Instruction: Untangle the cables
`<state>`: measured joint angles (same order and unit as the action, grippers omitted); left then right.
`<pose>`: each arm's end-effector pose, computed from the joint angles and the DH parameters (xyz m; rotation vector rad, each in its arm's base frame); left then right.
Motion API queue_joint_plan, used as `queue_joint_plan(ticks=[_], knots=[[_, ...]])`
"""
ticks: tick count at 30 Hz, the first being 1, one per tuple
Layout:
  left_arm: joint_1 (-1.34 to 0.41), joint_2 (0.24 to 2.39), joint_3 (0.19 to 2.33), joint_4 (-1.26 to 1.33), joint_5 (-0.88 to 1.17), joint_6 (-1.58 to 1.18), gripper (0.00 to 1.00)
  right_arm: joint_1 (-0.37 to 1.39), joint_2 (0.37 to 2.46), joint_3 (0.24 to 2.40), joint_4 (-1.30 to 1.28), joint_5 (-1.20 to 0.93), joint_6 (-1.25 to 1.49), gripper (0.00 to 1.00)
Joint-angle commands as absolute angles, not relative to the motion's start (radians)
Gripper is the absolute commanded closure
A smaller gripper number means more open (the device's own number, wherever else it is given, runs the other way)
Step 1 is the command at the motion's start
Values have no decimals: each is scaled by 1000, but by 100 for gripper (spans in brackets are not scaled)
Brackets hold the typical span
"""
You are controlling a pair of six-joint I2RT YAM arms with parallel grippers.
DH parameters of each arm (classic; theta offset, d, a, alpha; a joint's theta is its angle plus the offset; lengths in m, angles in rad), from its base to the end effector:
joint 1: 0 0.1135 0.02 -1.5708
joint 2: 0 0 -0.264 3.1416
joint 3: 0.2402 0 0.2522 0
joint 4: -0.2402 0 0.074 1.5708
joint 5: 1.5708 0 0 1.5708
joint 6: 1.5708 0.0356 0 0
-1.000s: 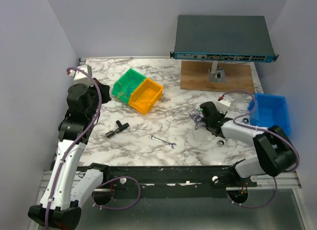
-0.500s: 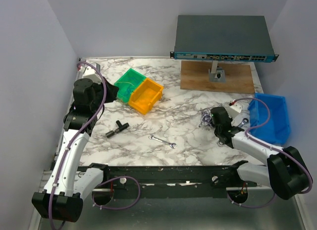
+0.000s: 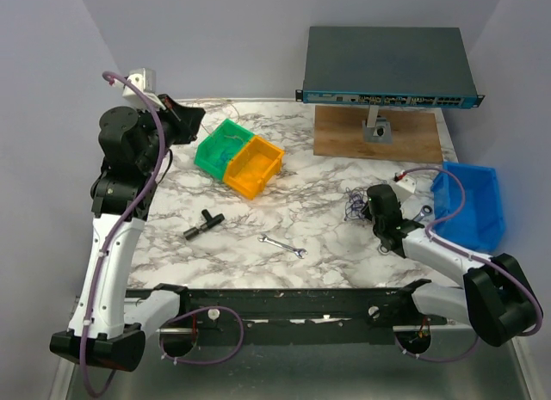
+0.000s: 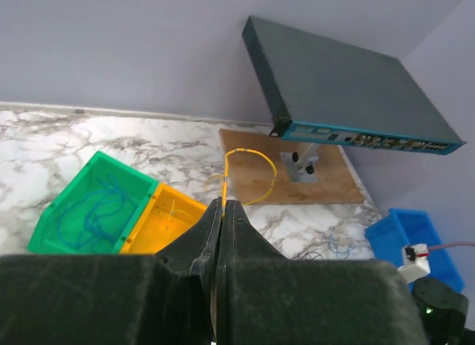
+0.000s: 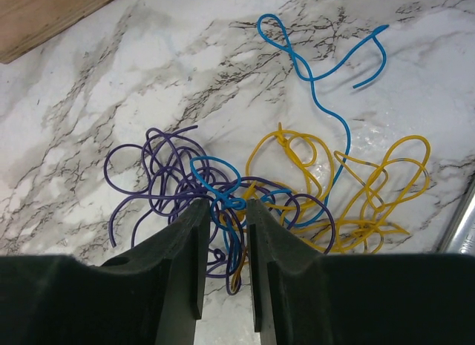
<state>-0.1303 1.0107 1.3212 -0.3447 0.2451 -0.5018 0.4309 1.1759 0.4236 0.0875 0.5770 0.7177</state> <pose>0.2003 -0.0350 0.4654 -0.1107 1.6434 -0.6828 0.2080 0.0742 0.1695 0.5983 2.0279 0.0319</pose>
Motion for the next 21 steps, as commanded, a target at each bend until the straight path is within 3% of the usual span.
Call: queue_joint_plan(ticks=[1,5,11,21], knots=[[-126,1090,1397,-313,306,-570,100,434,1163,422,116,549,697,67],[-126,1161,1419,-274,246,-571,100,433,1157,420,120,542,693,68],[-147,1202,1269,-63,39,-586,100,434,1127,407,127,543,689,70],[-303,1295,1063,46,-236,-619,100,434,1120,405,127,541,690,70]])
